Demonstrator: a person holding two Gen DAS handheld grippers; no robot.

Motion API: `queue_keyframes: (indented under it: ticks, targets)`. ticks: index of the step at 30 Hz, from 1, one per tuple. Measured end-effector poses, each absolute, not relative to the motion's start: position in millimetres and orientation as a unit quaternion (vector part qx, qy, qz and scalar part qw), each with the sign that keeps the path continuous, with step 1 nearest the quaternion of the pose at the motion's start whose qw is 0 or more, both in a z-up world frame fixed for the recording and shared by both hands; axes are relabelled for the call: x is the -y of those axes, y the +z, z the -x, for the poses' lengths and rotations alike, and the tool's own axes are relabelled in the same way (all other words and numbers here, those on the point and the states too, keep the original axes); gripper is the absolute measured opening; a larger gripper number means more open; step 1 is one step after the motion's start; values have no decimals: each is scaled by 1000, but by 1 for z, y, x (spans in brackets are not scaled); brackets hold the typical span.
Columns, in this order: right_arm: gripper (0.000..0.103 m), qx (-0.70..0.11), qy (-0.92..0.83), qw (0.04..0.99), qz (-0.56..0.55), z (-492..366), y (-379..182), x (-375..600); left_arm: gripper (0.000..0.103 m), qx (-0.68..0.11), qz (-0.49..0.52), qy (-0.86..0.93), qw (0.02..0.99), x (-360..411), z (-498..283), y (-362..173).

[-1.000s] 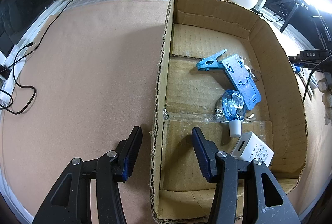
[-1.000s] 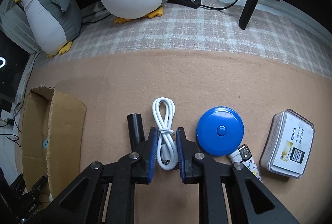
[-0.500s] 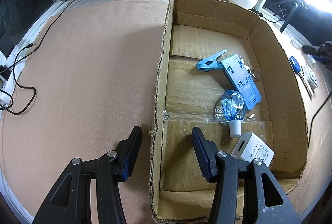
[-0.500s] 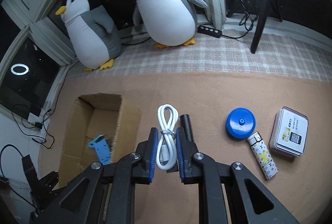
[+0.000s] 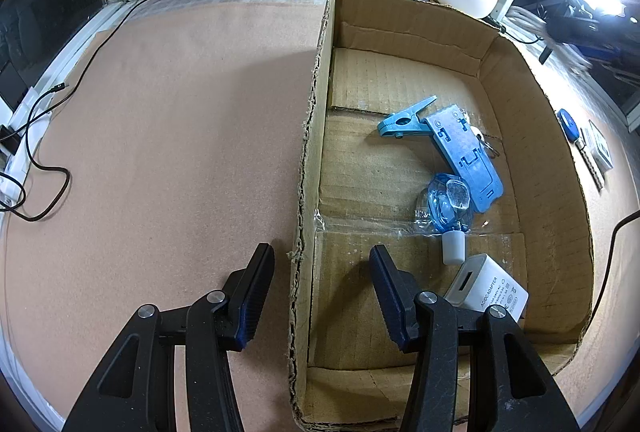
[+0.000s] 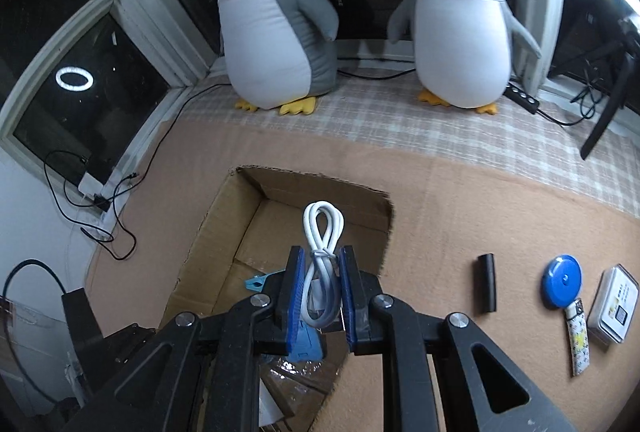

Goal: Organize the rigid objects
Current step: 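Carry the white cable into the box and open the right gripper, then move the right tool to the blue tape measure and grasp it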

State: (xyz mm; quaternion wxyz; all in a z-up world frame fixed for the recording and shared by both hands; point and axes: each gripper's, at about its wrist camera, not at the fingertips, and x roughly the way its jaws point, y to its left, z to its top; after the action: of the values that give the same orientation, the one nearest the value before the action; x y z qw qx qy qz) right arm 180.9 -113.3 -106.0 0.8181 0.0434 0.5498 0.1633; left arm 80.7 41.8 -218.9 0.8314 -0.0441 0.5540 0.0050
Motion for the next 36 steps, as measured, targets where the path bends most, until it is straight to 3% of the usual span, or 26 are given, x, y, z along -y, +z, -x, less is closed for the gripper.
queue_keyframes:
  ticks: [16,18,19,20,28,36]
  targets:
    - [18,-573,162,804,7,-199,-149,72,54,-554,44,5,831,-41,-81,-218]
    - [34,-569,166,805,5,-198,-147,72,54,-554,44,5,831,-41,-82,-218]
    - [51,-566,167,807,3,-198,-145,72,54,-554,43,5,831,-41,-81,-218]
    - [62,-562,168,810,3,-197,-143,72,54,-554,43,5,831,-41,-82,-218]
    - [63,-547,183,817,-17,-188,-127,84,54,-553,42,6,832,-41,-82,-218]
    - [63,-503,173,846,-36,-144,-96,159,54,-553,42,6,832,-42,-82,-219]
